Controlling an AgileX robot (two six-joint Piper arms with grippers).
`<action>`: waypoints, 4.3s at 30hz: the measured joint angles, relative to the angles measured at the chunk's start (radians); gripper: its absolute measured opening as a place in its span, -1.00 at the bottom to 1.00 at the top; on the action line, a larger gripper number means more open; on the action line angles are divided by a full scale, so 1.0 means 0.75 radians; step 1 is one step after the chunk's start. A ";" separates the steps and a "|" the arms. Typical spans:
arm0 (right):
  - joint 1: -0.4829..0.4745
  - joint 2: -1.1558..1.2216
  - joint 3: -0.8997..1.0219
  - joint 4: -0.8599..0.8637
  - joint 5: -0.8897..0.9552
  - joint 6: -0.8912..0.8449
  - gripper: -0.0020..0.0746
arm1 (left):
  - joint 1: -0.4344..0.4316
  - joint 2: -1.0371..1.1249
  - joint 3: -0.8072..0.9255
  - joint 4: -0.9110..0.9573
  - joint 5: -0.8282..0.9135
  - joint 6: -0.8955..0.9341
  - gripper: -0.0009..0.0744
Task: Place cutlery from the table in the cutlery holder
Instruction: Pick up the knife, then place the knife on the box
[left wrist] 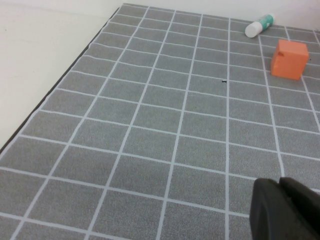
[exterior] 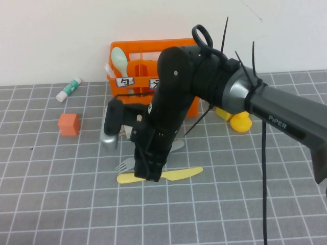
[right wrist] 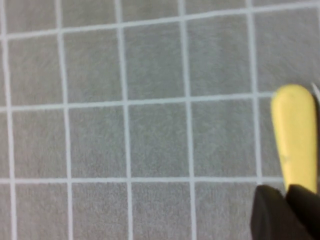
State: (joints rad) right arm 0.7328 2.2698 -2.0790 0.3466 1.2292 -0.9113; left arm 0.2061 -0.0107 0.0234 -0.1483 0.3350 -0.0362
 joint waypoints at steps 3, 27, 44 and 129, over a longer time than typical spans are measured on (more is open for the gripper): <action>0.006 0.018 0.000 0.010 0.000 -0.070 -0.57 | 0.000 0.000 0.000 0.000 0.000 0.000 -0.98; 0.070 0.156 -0.039 -0.298 -0.136 0.115 -0.14 | 0.000 0.000 0.000 0.000 0.000 0.000 -0.98; 0.047 -0.009 -0.047 -0.177 -0.010 0.254 -0.57 | 0.000 0.000 0.000 -0.003 0.000 0.000 -0.98; -0.252 -0.190 0.339 1.853 -1.709 -1.494 -0.48 | 0.000 0.000 0.000 -0.003 0.000 0.000 -0.98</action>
State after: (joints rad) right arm 0.5437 2.1276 -1.8247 1.7360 -0.0526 -2.0316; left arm 0.2061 -0.0107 0.0234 -0.1503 0.3350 -0.0362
